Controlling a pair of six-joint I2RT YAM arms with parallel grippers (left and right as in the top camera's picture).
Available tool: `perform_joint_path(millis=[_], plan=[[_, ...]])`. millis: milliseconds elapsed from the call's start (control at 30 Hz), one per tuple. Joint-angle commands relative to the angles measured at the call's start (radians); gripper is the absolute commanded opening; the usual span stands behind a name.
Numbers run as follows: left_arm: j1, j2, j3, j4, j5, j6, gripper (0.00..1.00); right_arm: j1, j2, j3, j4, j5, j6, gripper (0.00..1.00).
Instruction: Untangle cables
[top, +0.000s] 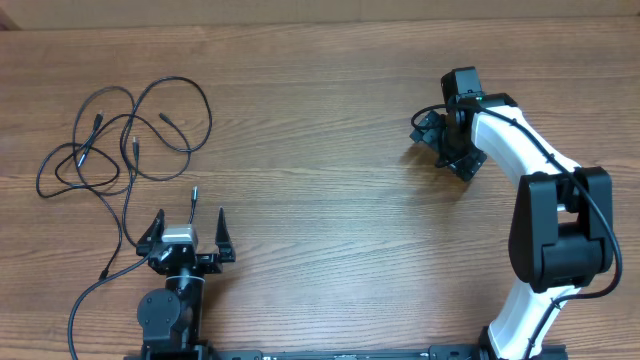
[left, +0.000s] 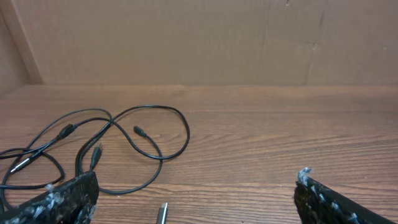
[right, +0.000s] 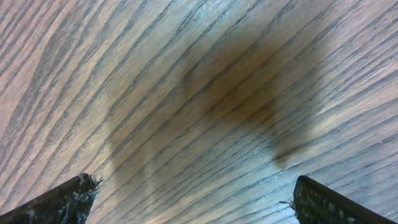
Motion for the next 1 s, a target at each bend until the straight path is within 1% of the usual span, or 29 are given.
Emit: perform_joint_path(millis=[0, 267, 633, 700, 833, 967], plan=[[-0.006, -0.011, -0.003, 0.000, 0.008, 0.015, 1.00, -0.001, -0.086, 0.014, 0.001, 0.010, 0.002, 1.00], [-0.006, -0.011, -0.003, 0.000, 0.008, 0.015, 1.00, -0.002, -0.267, 0.014, 0.001, 0.010, 0.002, 1.00], [-0.006, -0.011, -0.003, 0.000, 0.008, 0.015, 1.00, -0.002, -0.695, 0.014, 0.000, 0.010, 0.002, 1.00], [-0.006, -0.011, -0.003, 0.000, 0.008, 0.015, 1.00, -0.002, -0.740, 0.014, -0.001, 0.017, -0.005, 1.00], [-0.006, -0.011, -0.003, 0.000, 0.008, 0.015, 1.00, -0.002, -0.794, 0.014, -0.069, 0.129, -0.014, 1.00], [-0.006, -0.011, -0.003, 0.000, 0.008, 0.015, 1.00, -0.002, -0.802, 0.014, -0.121, 0.130, -0.013, 1.00]])
